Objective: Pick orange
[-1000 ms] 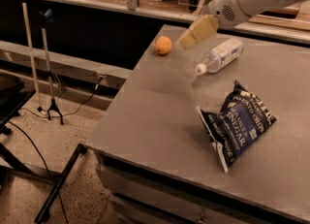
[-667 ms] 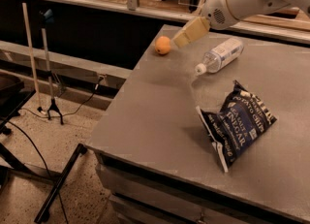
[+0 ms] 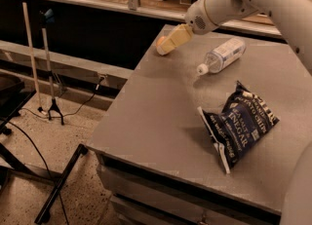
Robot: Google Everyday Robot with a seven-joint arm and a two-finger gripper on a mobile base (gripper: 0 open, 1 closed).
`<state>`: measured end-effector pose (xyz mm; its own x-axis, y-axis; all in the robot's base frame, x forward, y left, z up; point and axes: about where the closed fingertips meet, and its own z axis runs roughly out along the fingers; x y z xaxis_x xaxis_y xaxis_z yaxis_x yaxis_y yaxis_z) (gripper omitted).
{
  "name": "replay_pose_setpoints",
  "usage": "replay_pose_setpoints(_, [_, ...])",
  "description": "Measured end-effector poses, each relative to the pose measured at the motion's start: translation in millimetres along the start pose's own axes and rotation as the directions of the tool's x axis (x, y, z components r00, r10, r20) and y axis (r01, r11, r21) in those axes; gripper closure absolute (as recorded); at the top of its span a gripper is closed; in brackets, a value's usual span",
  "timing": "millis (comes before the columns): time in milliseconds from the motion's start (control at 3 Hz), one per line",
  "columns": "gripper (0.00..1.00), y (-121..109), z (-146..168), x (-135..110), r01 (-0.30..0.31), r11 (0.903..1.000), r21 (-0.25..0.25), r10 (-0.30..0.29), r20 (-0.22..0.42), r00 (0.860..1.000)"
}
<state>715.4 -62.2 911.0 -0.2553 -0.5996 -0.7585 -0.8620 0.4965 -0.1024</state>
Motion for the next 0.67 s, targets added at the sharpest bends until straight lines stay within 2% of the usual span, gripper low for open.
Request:
replay_pose_setpoints(333, [0.00,3.0,29.8,2.5,-0.004,0.9996,-0.030,0.004,-0.025,1.000])
replay_pose_setpoints(667, [0.00,5.0,51.2,0.7,-0.002,0.9993,-0.039,0.001,-0.034,0.999])
